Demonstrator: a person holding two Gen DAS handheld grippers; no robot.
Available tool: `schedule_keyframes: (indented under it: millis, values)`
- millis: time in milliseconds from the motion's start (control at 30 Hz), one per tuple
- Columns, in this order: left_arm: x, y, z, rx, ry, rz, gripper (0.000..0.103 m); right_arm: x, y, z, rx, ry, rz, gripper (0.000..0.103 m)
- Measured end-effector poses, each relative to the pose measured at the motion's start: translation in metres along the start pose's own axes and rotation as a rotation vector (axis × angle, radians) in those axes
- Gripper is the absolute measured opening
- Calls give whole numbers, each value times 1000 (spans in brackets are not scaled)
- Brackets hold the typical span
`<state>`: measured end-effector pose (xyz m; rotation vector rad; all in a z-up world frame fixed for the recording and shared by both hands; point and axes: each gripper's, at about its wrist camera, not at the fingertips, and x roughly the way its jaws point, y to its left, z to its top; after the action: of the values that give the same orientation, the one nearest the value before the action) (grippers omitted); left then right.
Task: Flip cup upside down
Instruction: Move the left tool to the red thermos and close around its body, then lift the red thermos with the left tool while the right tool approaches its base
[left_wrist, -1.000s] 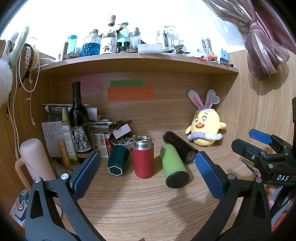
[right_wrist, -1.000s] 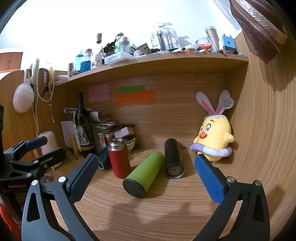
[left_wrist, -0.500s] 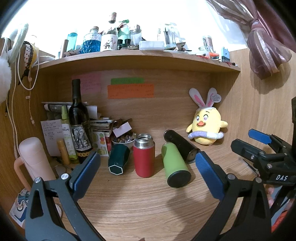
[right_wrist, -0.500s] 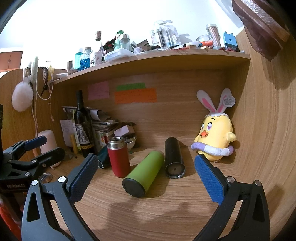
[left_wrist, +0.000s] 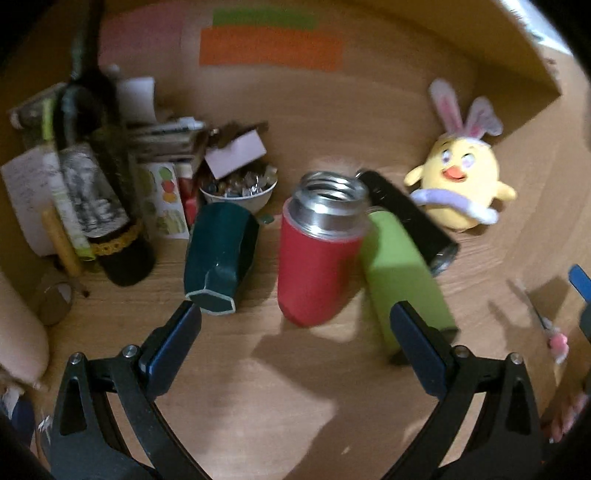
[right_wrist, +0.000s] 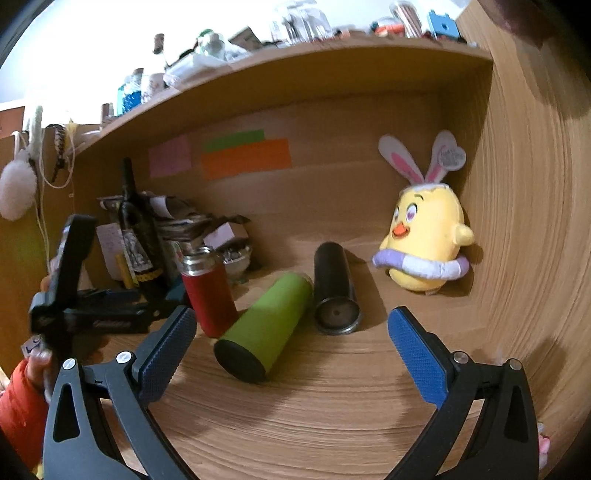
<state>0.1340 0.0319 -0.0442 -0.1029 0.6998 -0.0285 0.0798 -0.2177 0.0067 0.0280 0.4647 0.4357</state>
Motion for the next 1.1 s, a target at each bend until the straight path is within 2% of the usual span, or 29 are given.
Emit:
schedule_keyframes:
  millis: [67,133,167,300,367,400,633,800,933,1100]
  values:
    - [15,0,6,4,22,-9,101,6,-3,-3,5,20,4,103]
    - [32,-3,13,23,51,-24,84,13,-3,-6,5,39,6,103]
    - [37,-3,15,24,64,-30,81,15,-4,-7,5,47,7,103]
    - [53,-4,22,2,79,-55,77,24,-3,-14,-2,84,17,103]
    - [57,-5,24,-3,76,-71,71,26,-2,-17,-4,97,22,103]
    - [59,-6,24,-4,77,-81,65,28,-2,-20,-4,108,26,103]
    - [53,-13,25,43,66,-35,61,30,4,-28,-4,143,50,103]
    - [29,-8,15,35,75,-82,61,27,12,-37,-29,163,59,103]
    - [-5,-13,-2,77,67,-96,61,24,18,-46,-38,182,82,103]
    - [-40,-24,-27,117,104,-157,61,17,31,-61,-49,204,161,103]
